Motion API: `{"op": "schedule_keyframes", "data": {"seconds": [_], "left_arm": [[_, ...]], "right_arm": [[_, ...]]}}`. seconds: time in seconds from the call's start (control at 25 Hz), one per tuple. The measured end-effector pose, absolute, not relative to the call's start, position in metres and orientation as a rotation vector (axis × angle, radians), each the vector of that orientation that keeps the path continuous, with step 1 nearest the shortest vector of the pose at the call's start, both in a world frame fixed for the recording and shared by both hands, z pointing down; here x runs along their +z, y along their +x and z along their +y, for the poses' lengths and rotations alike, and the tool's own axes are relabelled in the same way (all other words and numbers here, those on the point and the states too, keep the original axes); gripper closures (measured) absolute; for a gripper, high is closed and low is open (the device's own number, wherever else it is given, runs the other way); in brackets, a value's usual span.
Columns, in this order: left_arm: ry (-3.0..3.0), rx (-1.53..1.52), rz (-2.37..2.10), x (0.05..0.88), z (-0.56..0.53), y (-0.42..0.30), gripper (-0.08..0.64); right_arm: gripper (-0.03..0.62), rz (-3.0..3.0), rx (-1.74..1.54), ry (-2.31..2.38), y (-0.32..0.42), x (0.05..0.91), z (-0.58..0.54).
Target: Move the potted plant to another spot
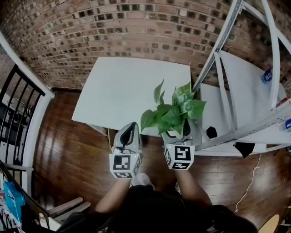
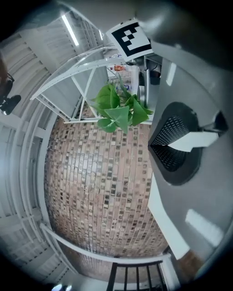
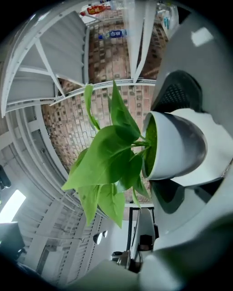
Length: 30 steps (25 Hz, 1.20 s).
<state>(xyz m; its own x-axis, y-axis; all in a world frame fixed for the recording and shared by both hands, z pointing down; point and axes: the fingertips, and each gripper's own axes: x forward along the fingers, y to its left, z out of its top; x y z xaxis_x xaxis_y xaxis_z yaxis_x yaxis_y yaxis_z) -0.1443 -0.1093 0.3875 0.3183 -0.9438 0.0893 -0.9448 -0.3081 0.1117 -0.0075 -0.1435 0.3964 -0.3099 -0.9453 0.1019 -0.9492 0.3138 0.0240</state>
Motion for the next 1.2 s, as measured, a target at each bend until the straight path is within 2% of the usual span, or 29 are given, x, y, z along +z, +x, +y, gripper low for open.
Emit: {"op": "schedule_keyframes", "data": {"seconds": [0.56,1.2], "left_arm": [[2.272,0.044,-1.757,0.486,-0.145,-0.193,0.543],[2.311,0.076,-1.698,0.501,-0.153,-0.179,0.543]], "right_arm": [[0.143,-2.373,0.135,1.743,-0.03,0.548,-0.192],[0.141,-2.333,0.125,1.72,-0.033,0.593,-0.203]]}}
